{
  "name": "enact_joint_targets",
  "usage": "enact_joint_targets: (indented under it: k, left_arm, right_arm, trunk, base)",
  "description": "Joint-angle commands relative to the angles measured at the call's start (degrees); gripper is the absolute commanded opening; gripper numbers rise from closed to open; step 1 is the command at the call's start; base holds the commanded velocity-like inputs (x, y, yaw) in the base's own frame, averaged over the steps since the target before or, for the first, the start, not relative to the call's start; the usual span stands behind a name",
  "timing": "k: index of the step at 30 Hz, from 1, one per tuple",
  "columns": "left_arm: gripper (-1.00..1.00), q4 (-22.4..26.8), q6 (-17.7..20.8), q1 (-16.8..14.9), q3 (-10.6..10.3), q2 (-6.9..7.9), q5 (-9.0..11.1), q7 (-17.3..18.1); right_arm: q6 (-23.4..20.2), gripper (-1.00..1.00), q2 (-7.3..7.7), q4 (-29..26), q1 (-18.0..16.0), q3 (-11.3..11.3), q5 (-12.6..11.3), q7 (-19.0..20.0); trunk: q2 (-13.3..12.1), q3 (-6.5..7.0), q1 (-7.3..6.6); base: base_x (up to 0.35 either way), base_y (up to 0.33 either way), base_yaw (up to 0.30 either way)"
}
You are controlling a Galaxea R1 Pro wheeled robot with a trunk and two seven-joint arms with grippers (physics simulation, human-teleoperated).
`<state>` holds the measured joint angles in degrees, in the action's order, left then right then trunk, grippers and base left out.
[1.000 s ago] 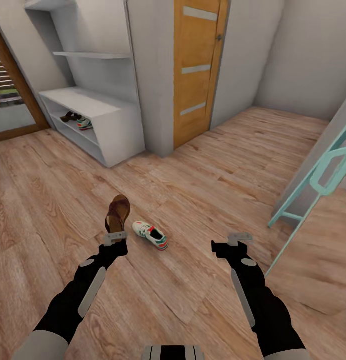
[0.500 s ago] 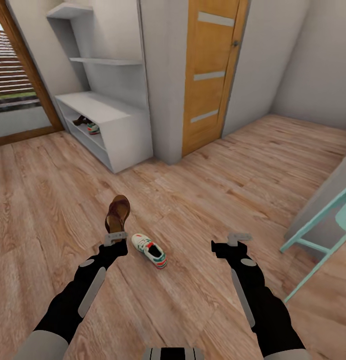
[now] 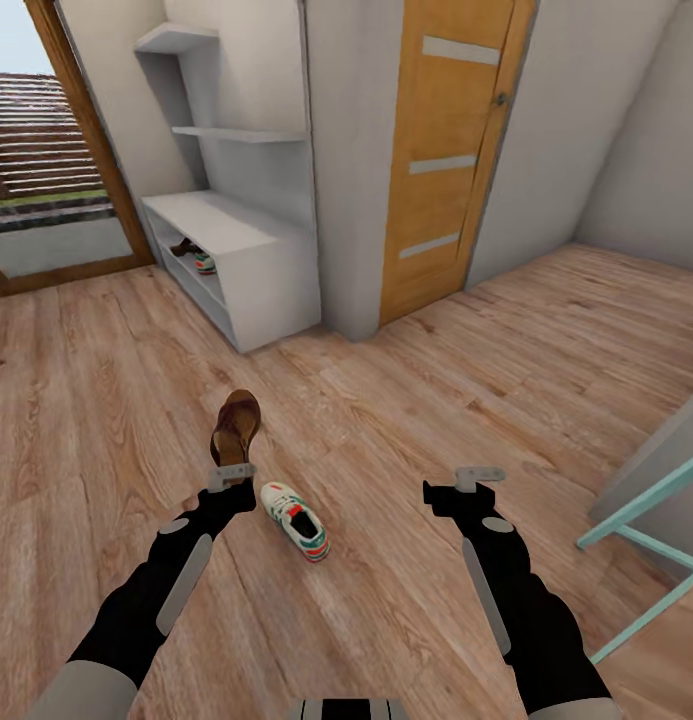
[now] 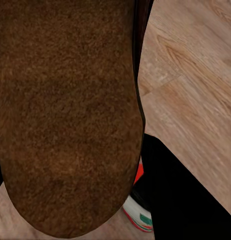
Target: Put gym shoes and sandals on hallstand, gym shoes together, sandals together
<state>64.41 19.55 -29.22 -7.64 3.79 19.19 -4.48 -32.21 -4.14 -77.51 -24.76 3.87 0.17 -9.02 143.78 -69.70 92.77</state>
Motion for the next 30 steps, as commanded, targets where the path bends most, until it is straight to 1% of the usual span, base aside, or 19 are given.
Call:
enact_joint_targets:
  k: [1, 14, 30]
  left_arm:
    - [-1.0, 0.11, 0.31, -0.04, -0.18, 0.04, 0.44, -0.36]
    - [-1.0, 0.11, 0.31, -0.03, -0.18, 0.01, 0.5, -0.36]
    - [-1.0, 0.11, 0.25, -0.03, -0.15, 0.05, 0.46, -0.36]
  right_arm:
    - [-0.31, 1.0, 0.01, -0.04, -0.02, 0.09, 0.01, -0.29]
    - [-0.31, 1.0, 0.01, -0.08, -0.02, 0.09, 0.01, -0.29]
    - [-0.31, 1.0, 0.01, -0.1, -0.02, 0.16, 0.01, -0.29]
  trunk:
    - [0.02, 0.03, -0.01]
    - [0.02, 0.97, -0.01]
    - [0.02, 1.04, -0.01]
  base:
    - [0.008, -0.31, 0.166]
    - [-0.097, -0.311, 0.152]
    - [-0.008, -0.02, 0.01]
